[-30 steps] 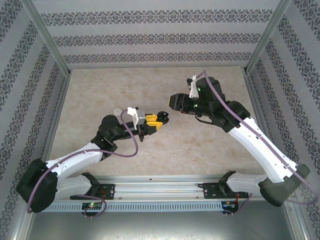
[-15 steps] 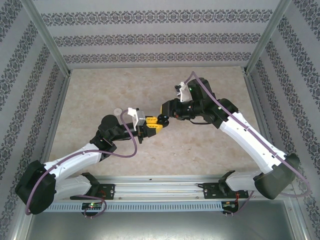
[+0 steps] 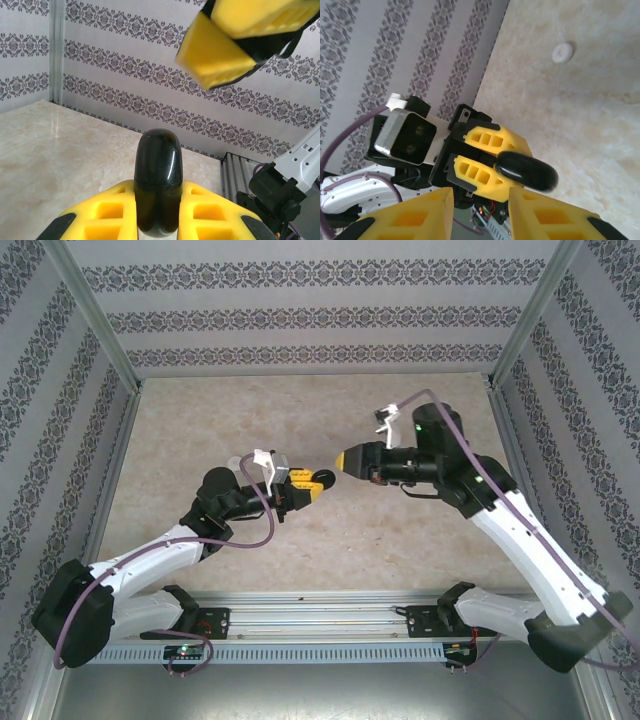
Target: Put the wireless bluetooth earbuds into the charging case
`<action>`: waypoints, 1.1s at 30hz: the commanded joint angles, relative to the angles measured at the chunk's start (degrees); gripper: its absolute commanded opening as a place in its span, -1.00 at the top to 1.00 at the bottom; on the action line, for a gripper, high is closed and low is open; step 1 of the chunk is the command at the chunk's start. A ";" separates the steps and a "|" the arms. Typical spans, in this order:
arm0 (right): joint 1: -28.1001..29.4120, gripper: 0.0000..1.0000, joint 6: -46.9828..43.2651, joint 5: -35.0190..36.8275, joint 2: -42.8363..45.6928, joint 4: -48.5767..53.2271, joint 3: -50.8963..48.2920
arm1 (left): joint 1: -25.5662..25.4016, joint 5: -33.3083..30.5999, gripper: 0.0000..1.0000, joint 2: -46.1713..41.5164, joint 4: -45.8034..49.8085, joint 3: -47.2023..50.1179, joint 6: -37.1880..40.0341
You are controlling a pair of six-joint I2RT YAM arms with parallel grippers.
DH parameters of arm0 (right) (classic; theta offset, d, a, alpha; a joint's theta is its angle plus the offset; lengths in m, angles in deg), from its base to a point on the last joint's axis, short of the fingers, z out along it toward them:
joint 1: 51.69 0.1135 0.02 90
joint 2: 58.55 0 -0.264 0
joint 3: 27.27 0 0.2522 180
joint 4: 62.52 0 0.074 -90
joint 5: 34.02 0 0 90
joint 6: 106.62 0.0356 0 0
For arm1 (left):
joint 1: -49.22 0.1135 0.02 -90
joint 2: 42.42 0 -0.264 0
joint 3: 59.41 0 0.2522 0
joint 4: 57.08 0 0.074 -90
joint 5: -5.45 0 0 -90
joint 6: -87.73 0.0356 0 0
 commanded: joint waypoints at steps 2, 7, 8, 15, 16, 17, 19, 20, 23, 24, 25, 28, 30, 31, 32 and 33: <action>-1.58 0.29 0.14 3.43 1.35 2.86 -2.30 | 0.83 -0.94 1.00 0.45 -2.78 0.41 -2.71; -1.80 0.19 -1.41 7.03 1.22 5.40 -3.49 | 2.19 -3.34 1.00 0.33 -0.13 0.90 -7.10; -1.76 0.19 -1.71 7.51 1.14 5.83 -3.71 | 2.76 -4.16 1.00 0.33 1.12 0.83 -8.72; -2.32 0.14 -3.72 12.06 1.33 7.71 -7.13 | 6.01 -10.99 1.00 -0.30 4.35 5.29 -14.96; -2.48 0.11 -4.11 12.95 1.41 8.11 -7.73 | 6.19 -12.56 1.00 -0.32 5.93 5.71 -14.91; -2.63 0.09 -4.56 13.66 1.38 8.36 -8.18 | 6.27 -14.01 1.00 -0.41 7.78 5.77 -14.81; -3.15 0.08 -5.69 15.81 1.47 9.21 -9.43 | 6.37 -16.08 1.00 0.04 12.56 4.75 -14.02; -3.40 0.07 -6.13 16.60 1.55 9.58 -9.84 | 6.34 -16.37 1.00 0.55 14.45 4.05 -13.53; -5.01 0.00 -7.62 19.92 2.03 10.28 -11.91 | 6.44 -16.98 1.00 3.55 18.50 1.36 -12.52; -5.81 -0.01 -8.01 20.50 2.33 10.06 -12.95 | 6.44 -17.28 1.00 5.04 19.29 0.48 -12.51; -7.02 -0.02 -8.23 20.78 2.56 9.78 -14.11 | 6.46 -17.43 1.00 6.77 19.82 -0.71 -12.58; -10.75 -0.02 -8.89 21.66 2.93 9.20 -17.10 | 6.44 -17.16 1.00 12.75 20.29 -4.22 -13.57; -12.95 -0.03 -9.88 22.40 2.79 9.15 -18.64 | 6.33 -17.09 1.00 17.11 21.83 -7.61 -14.24; -14.02 -0.05 -10.58 22.79 2.65 9.24 -19.32 | 6.31 -17.74 1.00 19.38 23.98 -9.74 -14.57; -14.95 -0.07 -11.29 23.12 2.64 9.17 -19.93 | 6.16 -19.21 1.00 21.62 26.61 -12.23 -14.87; -15.81 -0.09 -11.99 23.51 2.59 9.16 -20.28 | 5.95 -20.26 1.00 23.50 28.52 -14.27 -15.02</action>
